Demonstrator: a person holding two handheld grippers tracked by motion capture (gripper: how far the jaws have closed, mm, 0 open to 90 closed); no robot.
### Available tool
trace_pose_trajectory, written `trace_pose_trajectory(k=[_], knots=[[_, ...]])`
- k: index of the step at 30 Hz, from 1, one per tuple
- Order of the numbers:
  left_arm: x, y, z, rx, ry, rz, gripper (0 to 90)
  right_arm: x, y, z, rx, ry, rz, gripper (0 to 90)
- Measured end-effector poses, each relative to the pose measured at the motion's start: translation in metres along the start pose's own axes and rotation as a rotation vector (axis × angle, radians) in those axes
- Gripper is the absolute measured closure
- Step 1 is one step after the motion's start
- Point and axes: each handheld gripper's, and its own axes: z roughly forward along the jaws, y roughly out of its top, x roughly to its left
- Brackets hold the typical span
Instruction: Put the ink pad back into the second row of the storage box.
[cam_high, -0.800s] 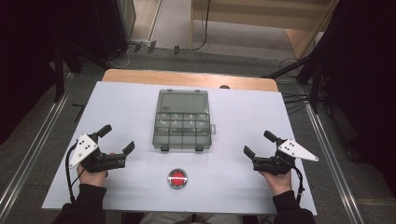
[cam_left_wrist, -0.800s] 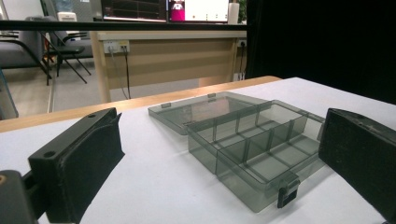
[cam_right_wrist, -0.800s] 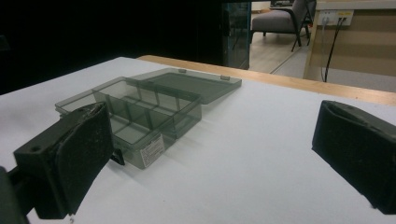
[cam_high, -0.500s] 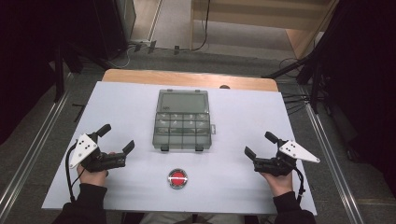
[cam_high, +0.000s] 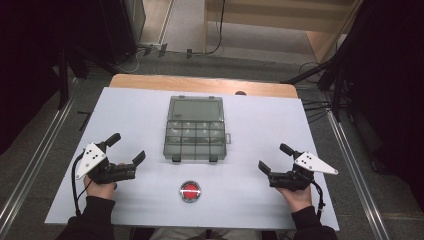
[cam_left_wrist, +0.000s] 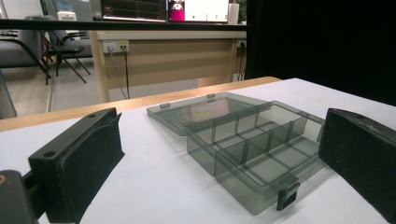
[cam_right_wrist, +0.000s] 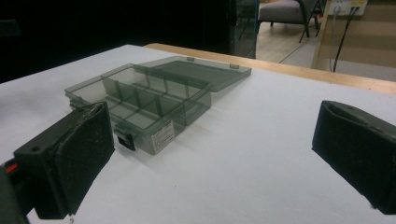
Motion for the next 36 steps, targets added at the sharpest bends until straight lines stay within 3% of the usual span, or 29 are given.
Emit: trace_pose_trajectory(k=[19, 27, 36], knots=[[0.001, 0.000, 0.000, -0.001, -0.011, -0.020, 0.0, 0.017, -0.005, 0.012, 0.089, 0.075, -0.052, 0.0], [0.001, -0.001, 0.002, 0.026, -0.006, -0.026, 0.0, 0.027, -0.008, 0.019, 0.144, 0.113, -0.093, 0.0], [0.001, -0.001, 0.002, 0.028, -0.009, -0.024, 0.0, 0.044, -0.014, 0.032, 0.269, 0.180, -0.165, 0.0]])
